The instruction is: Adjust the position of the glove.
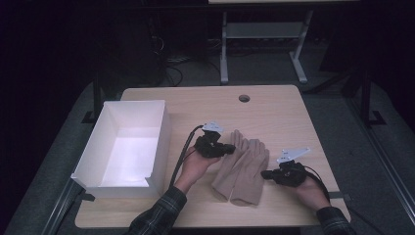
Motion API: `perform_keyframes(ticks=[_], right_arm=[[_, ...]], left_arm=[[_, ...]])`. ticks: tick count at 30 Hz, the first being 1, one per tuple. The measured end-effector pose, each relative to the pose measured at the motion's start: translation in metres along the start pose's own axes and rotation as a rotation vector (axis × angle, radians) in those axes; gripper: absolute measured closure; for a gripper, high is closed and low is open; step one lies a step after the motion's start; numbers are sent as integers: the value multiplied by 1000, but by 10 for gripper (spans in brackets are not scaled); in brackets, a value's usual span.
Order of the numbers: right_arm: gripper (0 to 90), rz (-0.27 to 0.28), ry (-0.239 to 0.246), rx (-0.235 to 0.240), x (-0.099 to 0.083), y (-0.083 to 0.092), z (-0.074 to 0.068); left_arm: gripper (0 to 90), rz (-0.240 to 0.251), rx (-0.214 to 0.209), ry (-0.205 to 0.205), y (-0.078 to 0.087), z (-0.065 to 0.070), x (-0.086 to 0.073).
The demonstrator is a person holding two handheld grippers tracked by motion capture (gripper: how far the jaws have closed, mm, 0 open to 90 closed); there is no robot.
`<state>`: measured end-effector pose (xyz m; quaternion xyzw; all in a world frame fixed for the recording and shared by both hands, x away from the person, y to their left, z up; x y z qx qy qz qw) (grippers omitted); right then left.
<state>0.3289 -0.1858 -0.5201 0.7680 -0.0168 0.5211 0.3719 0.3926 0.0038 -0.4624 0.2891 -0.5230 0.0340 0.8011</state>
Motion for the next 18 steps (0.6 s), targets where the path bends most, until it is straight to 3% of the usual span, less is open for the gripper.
perform_keyframes(ticks=[11, 18], right_arm=[[900, -2, 2, 9, 3, -5, -2], [900, -4, 0, 14, 5, -9, -5]], left_arm=[[865, 26, -20, 0, -3, 5, 10], [864, 9, -37, -8, -15, 11, 7]])
Point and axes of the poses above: each handheld gripper's, and its own axes: y roughly backward along the jaws, x roughly out of its top, z roughly to its right, the point moved 7 cm from there along -y, roughly forward along the jaws, and after that the axes turned 11 degrees about z, right-handed, at the moved point
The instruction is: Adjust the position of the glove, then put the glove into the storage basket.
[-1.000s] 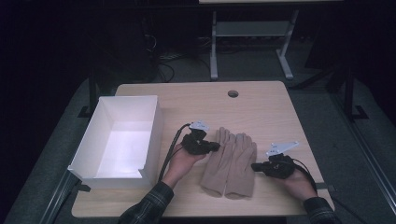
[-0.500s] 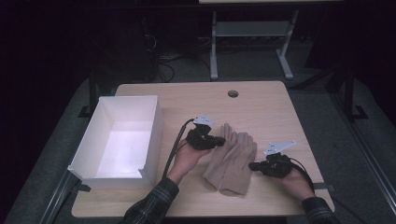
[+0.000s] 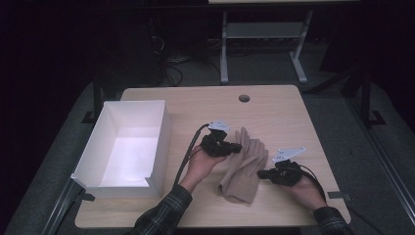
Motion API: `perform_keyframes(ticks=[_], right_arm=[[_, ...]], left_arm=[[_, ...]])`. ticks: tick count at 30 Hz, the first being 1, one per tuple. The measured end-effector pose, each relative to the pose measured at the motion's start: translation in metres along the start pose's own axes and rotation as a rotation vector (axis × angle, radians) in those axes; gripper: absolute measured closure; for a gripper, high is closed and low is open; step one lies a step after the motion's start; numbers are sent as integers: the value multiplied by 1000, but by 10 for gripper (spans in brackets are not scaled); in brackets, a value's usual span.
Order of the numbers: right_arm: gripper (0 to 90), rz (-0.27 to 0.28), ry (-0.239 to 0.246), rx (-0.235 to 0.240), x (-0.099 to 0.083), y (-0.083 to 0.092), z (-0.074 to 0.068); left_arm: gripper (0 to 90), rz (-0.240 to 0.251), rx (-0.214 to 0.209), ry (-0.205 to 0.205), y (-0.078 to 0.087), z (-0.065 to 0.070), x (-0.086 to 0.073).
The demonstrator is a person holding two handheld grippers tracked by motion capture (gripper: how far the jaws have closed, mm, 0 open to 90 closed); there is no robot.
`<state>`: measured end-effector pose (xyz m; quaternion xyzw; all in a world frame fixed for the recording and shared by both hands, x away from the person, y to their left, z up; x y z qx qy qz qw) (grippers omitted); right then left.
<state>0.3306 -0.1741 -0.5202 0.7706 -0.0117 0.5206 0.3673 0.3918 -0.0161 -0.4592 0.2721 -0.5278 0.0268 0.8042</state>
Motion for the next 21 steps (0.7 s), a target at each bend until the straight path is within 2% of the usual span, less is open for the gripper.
perform_keyframes(ticks=[4, 12, 17, 21], right_arm=[[900, 1, 5, 3, 0, -1, 0], [900, 8, 9, 13, 3, -6, -3], [900, 10, 14, 17, 6, -12, -7], [900, 10, 20, 20, 8, -16, -11]], left_arm=[[864, -15, -18, -18, -7, 6, -1], [864, -28, -35, -22, -17, 14, -3], [864, -52, -44, -36, -22, 18, -9], [863, -64, -48, -30, -27, 21, -14]])
Point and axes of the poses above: each handheld gripper's, and its own axes: y roughly backward along the jaws, x roughly out of its top, z roughly to its right, the point moved 7 cm from there along -y, roughly forward along the jaws, and after that the axes turned 11 degrees about z, right-handed, at the moved point
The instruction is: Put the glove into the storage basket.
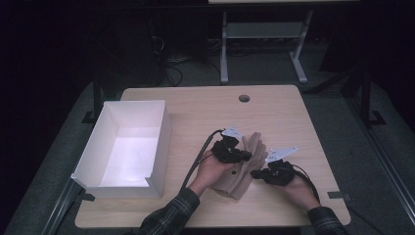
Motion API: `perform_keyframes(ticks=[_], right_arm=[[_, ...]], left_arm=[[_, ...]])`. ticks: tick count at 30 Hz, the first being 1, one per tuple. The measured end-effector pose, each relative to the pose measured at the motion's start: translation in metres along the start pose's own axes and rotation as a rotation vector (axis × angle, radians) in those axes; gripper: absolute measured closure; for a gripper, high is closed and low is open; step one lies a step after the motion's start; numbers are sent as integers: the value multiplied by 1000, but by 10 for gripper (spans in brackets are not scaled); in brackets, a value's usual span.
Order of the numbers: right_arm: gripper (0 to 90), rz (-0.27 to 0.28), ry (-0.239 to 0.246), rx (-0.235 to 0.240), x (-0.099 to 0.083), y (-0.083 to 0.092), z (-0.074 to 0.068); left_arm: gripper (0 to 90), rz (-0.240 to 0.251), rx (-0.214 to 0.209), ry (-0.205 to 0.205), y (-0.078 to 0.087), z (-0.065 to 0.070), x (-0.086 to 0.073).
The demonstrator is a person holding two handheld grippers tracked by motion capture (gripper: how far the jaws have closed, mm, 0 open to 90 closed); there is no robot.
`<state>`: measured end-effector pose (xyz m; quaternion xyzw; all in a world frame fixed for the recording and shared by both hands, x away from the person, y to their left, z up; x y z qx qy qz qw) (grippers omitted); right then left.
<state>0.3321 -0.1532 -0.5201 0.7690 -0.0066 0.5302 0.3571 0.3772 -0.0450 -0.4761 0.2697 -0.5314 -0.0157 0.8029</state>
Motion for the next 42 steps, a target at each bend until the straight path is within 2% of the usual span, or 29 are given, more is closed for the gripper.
perform_keyframes(ticks=[6, 17, 18, 20, 22, 23, 25, 26, 28, 31, 33, 36, 37, 40, 42], right_arm=[[900, 2, -3, 5, 0, -1, 0], [900, 5, -1, 2, 0, -2, -1], [900, 6, -3, 2, -1, -2, -1], [900, 6, -5, 3, -1, -2, -1], [899, 3, -4, 5, -1, 0, 0], [874, 0, 1, 2, -1, 1, 0], [836, -1, 8, -10, -2, 6, 2], [817, 5, -8, -20, -3, 13, 4], [792, 12, -1, -43, -5, 21, 10], [737, 44, -30, -86, -7, 39, 21], [658, 68, -46, -123, -9, 48, 29], [531, 78, -52, -177, -11, 54, 38], [485, 82, -39, -198, -12, 54, 42], [385, 72, -43, -245, -15, 52, 50], [338, 65, -40, -269, -17, 51, 54]], left_arm=[[844, -14, -19, -6, -8, 3, -6], [868, 10, -27, -11, -15, 11, 0], [863, 16, -27, -1, -16, 11, 1], [837, 27, -32, -3, -17, 11, 2], [753, 36, -33, 9, -17, 12, 3], [749, 28, -30, -9, -15, 12, 3], [765, 25, -37, -13, -12, 14, 4], [825, 25, -39, -13, -11, 15, 3], [891, 17, -48, -21, -10, 18, 1], [896, -11, -53, -40, -10, 23, -5], [896, -24, -58, -48, -11, 26, -10], [895, -47, -61, -61, -13, 29, -17], [896, -49, -62, -56, -14, 30, -19], [896, -72, -63, -57, -18, 32, -26], [896, -101, -47, -64, -19, 30, -33]])
Point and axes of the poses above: each handheld gripper's, and its own axes: y roughly backward along the jaws, x roughly out of its top, z roughly to its right, the point moved 7 cm from there along -y, roughly forward along the jaws, and after that the axes turned 11 degrees about z, right-handed, at the moved point
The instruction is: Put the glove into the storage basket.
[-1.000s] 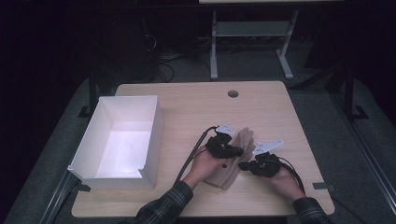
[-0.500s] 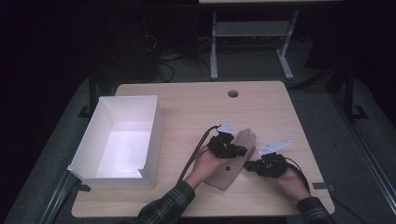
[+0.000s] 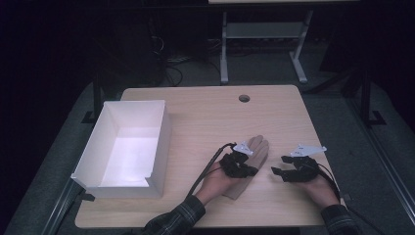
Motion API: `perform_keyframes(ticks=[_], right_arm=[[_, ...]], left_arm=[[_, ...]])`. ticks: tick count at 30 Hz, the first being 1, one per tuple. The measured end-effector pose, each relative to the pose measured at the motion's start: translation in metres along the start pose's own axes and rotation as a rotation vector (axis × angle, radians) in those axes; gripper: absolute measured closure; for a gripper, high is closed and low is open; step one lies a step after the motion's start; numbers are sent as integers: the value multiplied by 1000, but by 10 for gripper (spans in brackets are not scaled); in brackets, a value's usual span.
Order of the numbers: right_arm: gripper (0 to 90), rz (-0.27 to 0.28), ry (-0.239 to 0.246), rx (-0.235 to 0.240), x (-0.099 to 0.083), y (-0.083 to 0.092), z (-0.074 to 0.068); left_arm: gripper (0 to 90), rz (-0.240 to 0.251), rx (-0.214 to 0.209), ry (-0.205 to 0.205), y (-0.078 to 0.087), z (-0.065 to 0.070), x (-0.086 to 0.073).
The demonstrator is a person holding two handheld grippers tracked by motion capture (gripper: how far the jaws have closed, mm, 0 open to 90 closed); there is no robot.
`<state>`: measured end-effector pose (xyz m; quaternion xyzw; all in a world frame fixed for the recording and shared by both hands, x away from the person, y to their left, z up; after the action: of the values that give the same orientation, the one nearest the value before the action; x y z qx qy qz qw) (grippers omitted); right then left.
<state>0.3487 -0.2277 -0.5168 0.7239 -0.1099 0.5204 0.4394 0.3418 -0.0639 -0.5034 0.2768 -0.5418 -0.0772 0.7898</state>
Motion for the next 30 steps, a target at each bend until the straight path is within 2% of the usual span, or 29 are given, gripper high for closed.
perform_keyframes(ticks=[3, 7, 8, 10, 18, 23, 24, 27, 30], right_arm=[[279, -12, -17, -36, -4, -2, 7], [251, -11, -6, -84, -6, -4, 15], [249, -14, -5, -90, -7, -4, 16], [218, -16, -4, -109, -9, -5, 18], [175, 2, 5, -120, -9, -6, 20], [154, -9, -19, -112, -10, -6, 21], [150, -9, -24, -113, -10, -7, 22], [149, -10, -25, -114, -10, -7, 22], [149, -10, -22, -113, -10, -7, 22]], left_arm=[[896, -26, 10, -6, 0, -3, -7], [896, -38, 19, -13, 5, -3, -10], [896, -49, 24, -28, 9, -4, -11], [896, -53, 33, -33, 14, -4, -14], [897, -86, 63, -59, 38, -11, -24], [895, -56, 67, -39, 48, -12, -21], [895, -55, 68, -50, 50, -13, -18], [824, -30, 61, -53, 57, -13, -9], [707, -23, 80, -76, 64, -17, -1]])
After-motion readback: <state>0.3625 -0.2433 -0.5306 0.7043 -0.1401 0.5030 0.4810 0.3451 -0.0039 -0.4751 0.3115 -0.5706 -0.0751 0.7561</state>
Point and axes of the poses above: each handheld gripper's, and its own axes: y roughly backward along the jaws, x roughly out of its top, z roughly to its right, the point moved 7 cm from there along -y, roughly forward along the jaws, and after that the axes turned 11 degrees about z, right-handed, at the moved point
